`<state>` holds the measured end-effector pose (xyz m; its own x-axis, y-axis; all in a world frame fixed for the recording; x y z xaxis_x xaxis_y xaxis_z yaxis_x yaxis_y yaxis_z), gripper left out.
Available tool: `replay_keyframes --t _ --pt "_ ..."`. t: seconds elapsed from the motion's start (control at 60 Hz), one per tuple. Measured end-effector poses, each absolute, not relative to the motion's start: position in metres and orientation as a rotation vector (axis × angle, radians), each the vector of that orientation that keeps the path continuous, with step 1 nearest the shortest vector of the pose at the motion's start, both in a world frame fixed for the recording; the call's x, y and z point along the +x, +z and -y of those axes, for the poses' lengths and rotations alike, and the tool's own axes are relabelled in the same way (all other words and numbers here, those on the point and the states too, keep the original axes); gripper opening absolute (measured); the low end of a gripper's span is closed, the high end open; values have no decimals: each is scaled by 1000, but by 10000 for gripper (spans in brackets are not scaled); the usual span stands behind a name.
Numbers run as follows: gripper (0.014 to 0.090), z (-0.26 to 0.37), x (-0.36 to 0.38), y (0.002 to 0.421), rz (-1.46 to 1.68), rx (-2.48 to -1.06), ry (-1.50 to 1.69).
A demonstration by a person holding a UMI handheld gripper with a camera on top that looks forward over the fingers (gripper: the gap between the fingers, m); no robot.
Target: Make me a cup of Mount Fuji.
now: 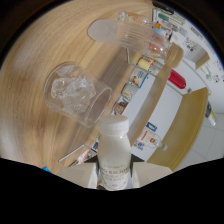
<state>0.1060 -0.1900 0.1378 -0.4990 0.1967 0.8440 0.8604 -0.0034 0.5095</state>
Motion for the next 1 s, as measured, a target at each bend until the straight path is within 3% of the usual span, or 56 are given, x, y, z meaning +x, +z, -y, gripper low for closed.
replay_keyframes --t 0.133,0.267,0.433,0.6,0.767,1.0 --pt "476 190 106 142 1684 -1143 -1520" --pt "480 197 97 152 1528 -1295 -1318" --pt "481 209 80 190 1110 -1481 -892" --pt "483 219 79 221 641 -1579 -404" --pt "485 212 100 185 251 -1721 -67" --pt "484 199 122 104 91 -1857 54"
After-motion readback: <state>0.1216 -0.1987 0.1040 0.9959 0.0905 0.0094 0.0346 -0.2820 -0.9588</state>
